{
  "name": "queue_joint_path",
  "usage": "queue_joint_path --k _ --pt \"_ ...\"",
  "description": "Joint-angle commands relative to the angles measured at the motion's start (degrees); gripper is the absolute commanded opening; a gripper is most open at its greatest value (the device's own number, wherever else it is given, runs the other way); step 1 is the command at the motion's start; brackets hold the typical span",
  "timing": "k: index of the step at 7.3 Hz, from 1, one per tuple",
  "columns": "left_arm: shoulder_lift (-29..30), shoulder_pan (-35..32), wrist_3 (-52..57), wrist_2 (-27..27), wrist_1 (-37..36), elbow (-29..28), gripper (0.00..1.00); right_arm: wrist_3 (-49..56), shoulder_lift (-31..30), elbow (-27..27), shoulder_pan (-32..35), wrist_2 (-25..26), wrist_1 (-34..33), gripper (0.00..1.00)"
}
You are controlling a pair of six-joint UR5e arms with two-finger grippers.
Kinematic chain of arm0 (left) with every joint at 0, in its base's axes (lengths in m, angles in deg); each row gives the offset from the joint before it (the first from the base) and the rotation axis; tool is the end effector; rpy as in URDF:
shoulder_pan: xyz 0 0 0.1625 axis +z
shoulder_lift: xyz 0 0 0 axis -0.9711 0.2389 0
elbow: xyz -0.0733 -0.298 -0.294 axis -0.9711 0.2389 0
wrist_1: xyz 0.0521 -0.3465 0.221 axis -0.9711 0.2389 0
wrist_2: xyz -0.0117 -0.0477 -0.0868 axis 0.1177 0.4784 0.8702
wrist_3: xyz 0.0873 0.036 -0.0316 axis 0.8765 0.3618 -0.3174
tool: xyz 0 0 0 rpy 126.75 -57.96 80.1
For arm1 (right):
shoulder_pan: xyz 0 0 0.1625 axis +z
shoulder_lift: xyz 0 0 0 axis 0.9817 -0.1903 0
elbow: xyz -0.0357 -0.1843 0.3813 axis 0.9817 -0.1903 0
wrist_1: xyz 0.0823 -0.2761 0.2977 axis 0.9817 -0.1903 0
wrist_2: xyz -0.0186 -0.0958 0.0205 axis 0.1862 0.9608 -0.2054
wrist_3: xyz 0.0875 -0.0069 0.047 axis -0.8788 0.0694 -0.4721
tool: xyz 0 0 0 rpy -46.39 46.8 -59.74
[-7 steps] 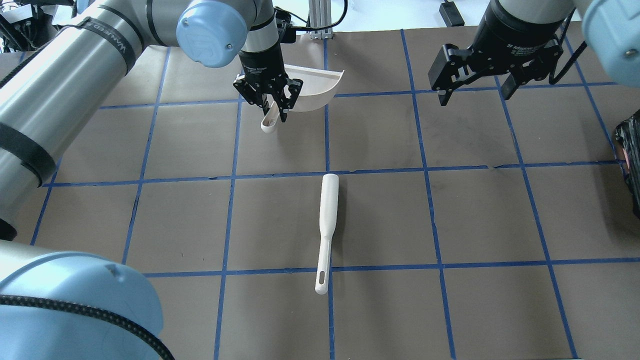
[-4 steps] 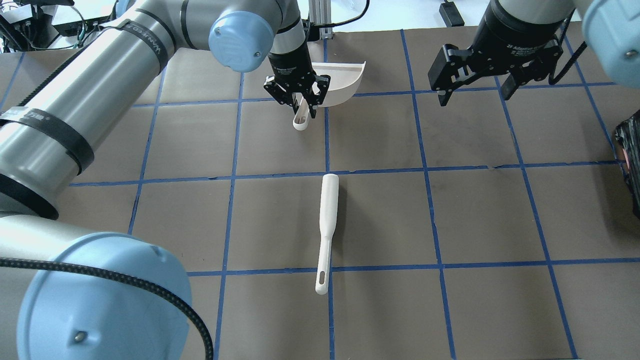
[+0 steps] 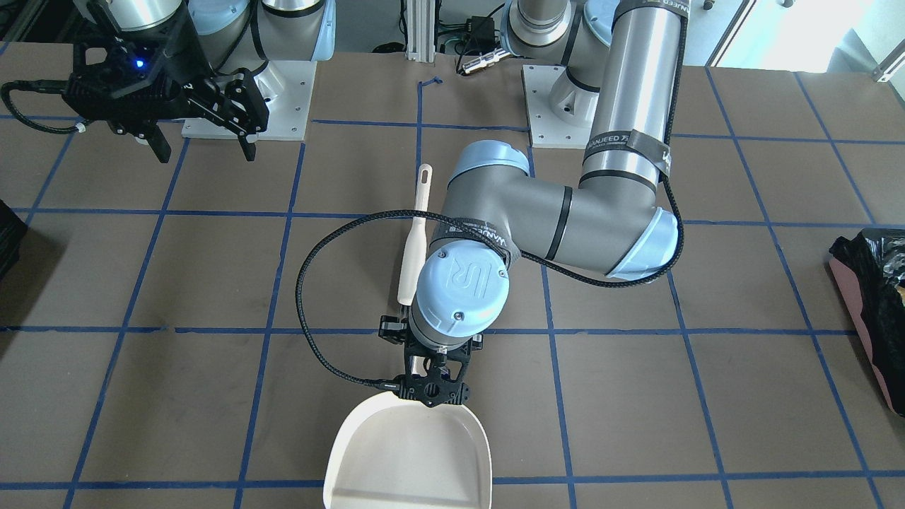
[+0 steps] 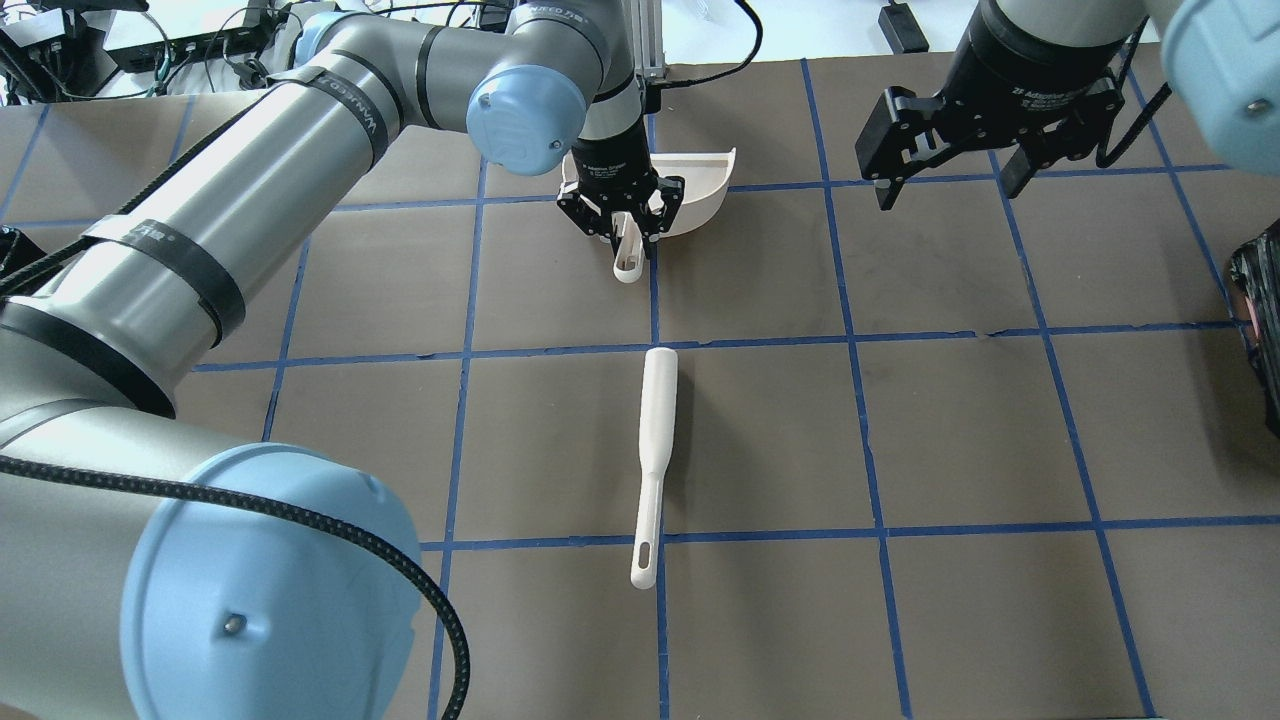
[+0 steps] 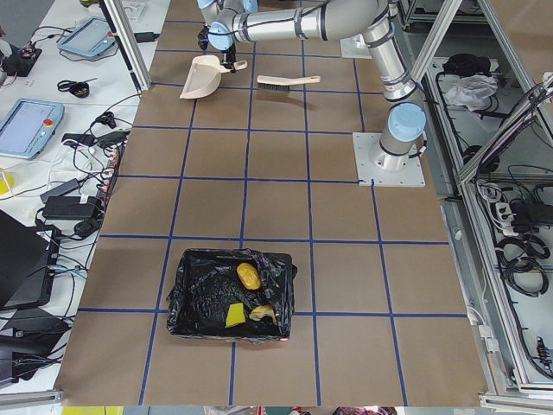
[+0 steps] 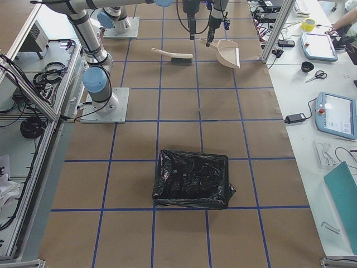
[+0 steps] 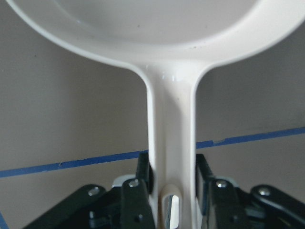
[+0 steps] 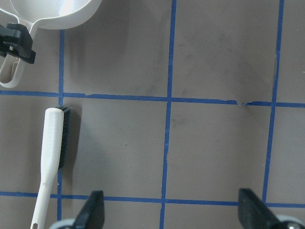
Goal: Sweep and dump trash in nearest bin
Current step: 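Carry the empty dustpan with the left gripper and lower it above the brush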
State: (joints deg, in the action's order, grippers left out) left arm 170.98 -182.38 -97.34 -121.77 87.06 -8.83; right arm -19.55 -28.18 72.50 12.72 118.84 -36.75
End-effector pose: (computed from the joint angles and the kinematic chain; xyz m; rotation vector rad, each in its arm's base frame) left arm -0.3420 -0.6471 0.2774 -0.1318 -3.0201 -0.2754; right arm 0.1480 -0.4787 0.5300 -0.0806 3.1379 -0.1175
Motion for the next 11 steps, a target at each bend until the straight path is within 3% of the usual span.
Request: queue_joint_path --k 1,11 --pt "0.05 -0.76 -1.56 0.18 -0.10 0.55 0.00 -0.04 0.13 0.00 0.00 0.00 -0.59 1.00" --pt "0.23 -2.43 -5.26 0.53 -0.19 0.72 0.02 -0.04 0.22 0.00 -0.09 0.00 -0.68 1.00"
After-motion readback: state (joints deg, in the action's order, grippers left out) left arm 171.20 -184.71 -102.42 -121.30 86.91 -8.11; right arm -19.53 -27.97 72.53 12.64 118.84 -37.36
